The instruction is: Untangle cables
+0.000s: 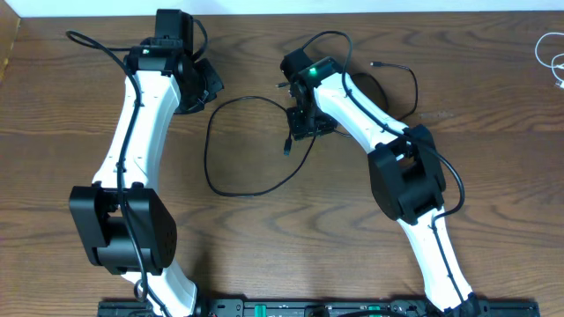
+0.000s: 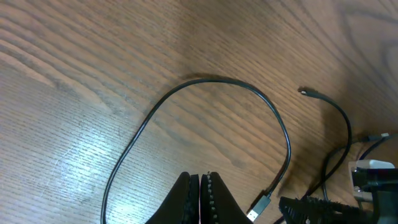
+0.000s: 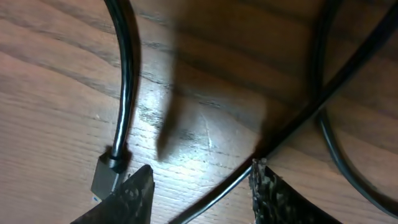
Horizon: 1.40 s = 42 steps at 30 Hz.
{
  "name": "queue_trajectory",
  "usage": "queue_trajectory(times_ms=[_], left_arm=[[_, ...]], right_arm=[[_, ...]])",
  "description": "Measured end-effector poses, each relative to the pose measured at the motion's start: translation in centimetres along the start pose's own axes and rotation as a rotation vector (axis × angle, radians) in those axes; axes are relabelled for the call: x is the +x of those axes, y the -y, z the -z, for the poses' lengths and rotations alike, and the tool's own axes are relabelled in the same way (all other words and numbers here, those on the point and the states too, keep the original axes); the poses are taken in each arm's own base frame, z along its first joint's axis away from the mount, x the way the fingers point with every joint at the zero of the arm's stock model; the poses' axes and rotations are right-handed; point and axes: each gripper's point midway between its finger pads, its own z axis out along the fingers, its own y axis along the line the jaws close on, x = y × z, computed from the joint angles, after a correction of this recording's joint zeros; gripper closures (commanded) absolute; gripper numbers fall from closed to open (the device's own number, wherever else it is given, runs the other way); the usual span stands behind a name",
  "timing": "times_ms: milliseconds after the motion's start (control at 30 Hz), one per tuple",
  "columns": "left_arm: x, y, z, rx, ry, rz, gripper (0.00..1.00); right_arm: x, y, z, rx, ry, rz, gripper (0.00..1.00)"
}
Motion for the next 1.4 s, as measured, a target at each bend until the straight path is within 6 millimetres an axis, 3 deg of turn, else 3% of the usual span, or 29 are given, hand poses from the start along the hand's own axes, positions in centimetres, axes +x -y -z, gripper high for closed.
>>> queue_trajectory(times_ms=[333,500,767,900,1000,1400], left_arm=[[0.0,0.0,0.0,0.000,0.000,-0.001,0.91],[0.0,0.0,0.0,0.000,0.000,0.000,0.92],[0.0,0.0,0.0,0.000,-0.001,0.000,0.92],[0.0,0.0,0.0,0.000,-0.001,-0.001,0.92],[0.0,0.0,0.0,-0.001,-0.001,0.000,0.91],[0.0,0.0,0.0,-0.001,-0.001,0.000,0.91]], right_arm=[[1.6,0.9,0.3,0.031,-0.067,-0.055,0.44],[1.0,1.6,1.1,0.049,-0.049,-0.083,0.40],[-0.4,1.4,-0.5,0.033,0.019,-0.115,0.51],[-0.9,0.5,-0.5,-0.030,0.063,-0.132,0.60],[-1.1,-0.3,-0.5,-0.086,0.078,-0.141,0.62],[-2.2,-4.4,-0.1,-0.346,0.098,-0.069,0.54]])
